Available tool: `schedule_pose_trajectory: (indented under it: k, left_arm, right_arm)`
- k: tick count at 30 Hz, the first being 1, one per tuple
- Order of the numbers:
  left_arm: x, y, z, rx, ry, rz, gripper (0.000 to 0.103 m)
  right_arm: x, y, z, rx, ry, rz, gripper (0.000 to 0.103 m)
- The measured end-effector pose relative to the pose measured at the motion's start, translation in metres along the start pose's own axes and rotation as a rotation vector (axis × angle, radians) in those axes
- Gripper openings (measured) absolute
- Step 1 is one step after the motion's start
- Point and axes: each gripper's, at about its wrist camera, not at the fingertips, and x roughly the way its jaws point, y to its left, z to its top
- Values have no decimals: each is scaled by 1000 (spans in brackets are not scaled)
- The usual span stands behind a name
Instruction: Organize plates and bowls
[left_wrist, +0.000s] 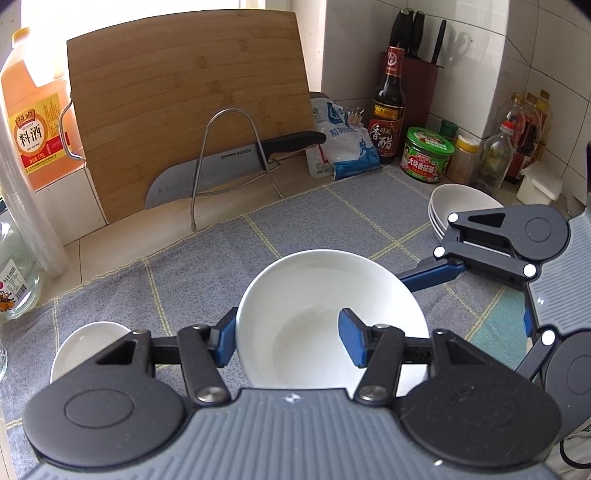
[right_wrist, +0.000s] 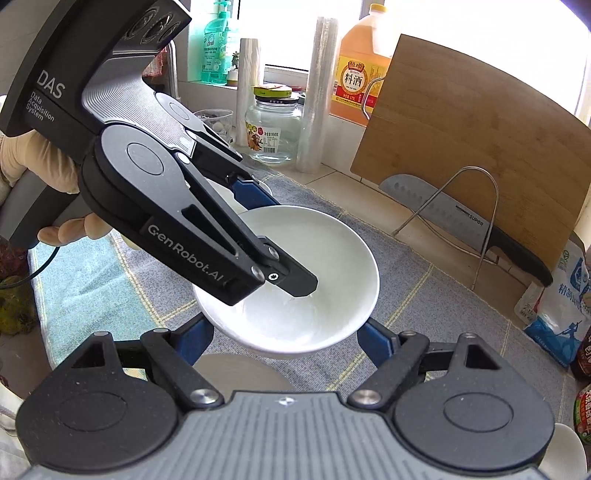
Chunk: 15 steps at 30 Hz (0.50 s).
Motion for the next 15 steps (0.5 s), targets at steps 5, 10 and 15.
schedule_pose_trajectory:
  k: [5, 10, 15]
  left_arm:
    - [-10, -16, -5, 8, -7, -8, 56]
    - [-15, -30, -11, 14, -8, -14, 56]
    - [-18, -40, -18, 16, -1, -23, 56]
  right_arm:
    - [-17, 7, -11, 11, -7, -4, 88]
    - [-28, 12, -20, 17, -5, -8, 88]
    - [-36, 18, -29, 23, 1, -7, 88]
